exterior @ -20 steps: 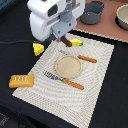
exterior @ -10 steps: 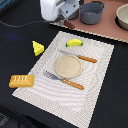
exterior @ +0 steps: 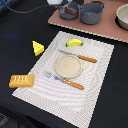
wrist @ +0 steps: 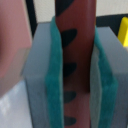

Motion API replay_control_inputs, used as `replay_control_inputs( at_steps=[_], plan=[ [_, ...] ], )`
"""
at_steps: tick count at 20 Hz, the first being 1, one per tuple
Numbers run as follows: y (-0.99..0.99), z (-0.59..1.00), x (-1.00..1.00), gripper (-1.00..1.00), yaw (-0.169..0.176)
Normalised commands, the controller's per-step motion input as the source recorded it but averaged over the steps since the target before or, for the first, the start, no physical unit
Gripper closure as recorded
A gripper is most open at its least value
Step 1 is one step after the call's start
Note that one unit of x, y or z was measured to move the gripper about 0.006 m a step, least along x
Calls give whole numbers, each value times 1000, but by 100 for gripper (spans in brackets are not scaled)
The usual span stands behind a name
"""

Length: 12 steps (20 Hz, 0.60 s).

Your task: Interact with the objects in diverse but meaningful ways.

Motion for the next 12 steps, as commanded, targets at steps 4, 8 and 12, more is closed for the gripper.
replay_control_inputs(
  at_steps=[4,8,12],
  plan=[
    [657,-99,-359,100,40],
    [633,-159,-124,100,42],
    [636,-254,-111,100,43]
  ],
)
